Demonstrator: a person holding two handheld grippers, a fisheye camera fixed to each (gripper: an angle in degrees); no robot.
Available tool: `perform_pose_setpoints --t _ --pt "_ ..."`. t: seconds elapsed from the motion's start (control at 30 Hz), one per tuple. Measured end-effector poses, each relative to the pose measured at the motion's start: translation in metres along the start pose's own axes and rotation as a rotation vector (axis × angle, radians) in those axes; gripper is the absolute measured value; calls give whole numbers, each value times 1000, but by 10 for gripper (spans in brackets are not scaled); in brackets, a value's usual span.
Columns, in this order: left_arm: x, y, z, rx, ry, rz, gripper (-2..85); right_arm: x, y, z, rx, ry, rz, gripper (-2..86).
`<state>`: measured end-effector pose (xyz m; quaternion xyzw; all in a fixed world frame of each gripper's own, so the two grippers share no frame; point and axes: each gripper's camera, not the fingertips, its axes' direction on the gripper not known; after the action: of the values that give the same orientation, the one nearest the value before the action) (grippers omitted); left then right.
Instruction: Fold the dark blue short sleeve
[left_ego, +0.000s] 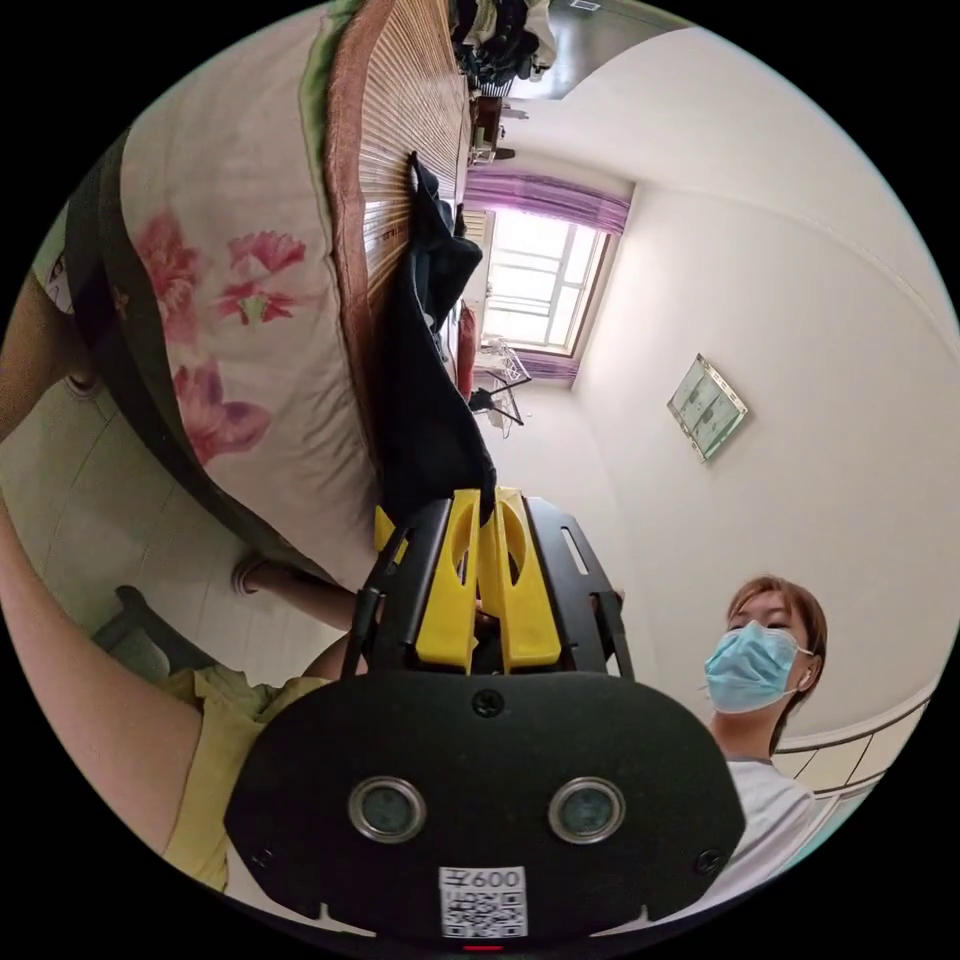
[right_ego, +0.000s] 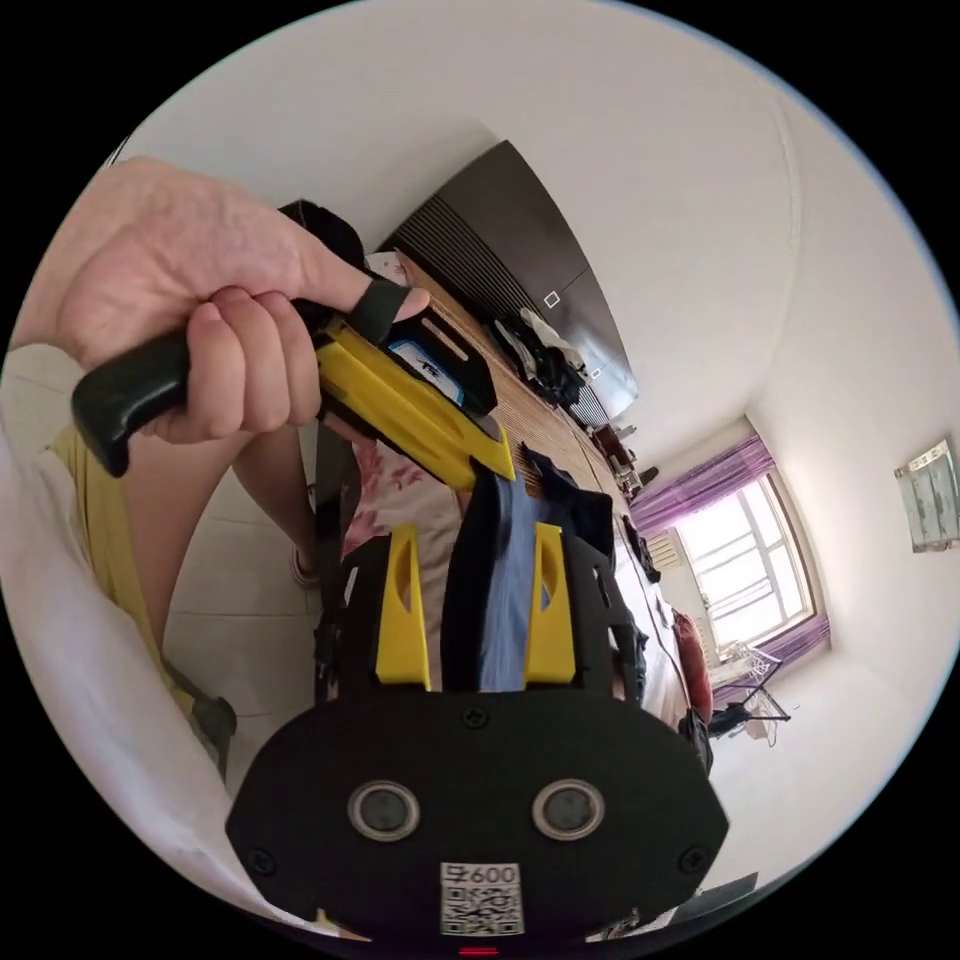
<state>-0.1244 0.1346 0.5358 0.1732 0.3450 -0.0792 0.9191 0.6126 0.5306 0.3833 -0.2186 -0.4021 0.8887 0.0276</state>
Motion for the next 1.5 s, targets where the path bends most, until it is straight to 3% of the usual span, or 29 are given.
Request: perform_pose_setpoints --t 0.2,0.37,0.5,0.63,0.8,0.9,1.07,1.2,1.3,1.37,1.43,1.5 --pt "-1 -12 -31 22 61 48 22 -18 36 43 -297 213 0 2" --pt "-1 -38 -87 93 161 98 21 17 181 64 -648 242 42 -6" --pt "6 -55 -112 67 -33 157 20 9 233 10 -494 268 -38 -7" --pt "-3 -59 -118 84 101 149 19 -28 266 3 -639 307 -172 -7" --pt "-8 -60 -136 109 147 162 19 -44 311 -4 -718 295 -40 -8" --pt "0 -62 -151 117 50 199 19 -53 324 -27 -670 305 7 -8" --pt "2 -57 -165 102 88 208 20 -44 334 -79 -658 281 20 -8" --pt "69 -38 -176 2 206 545 20 13 322 -171 -583 315 124 -8" --pt "138 -15 -186 -29 396 799 21 73 303 -282 -417 390 275 -8" --pt "170 -8 -194 -21 484 897 20 102 303 -358 -207 424 412 -8" --pt "192 -18 -195 28 421 909 20 109 311 -379 -99 419 441 -8" --pt "197 -46 -179 24 259 839 19 118 316 -358 -129 393 402 -8"
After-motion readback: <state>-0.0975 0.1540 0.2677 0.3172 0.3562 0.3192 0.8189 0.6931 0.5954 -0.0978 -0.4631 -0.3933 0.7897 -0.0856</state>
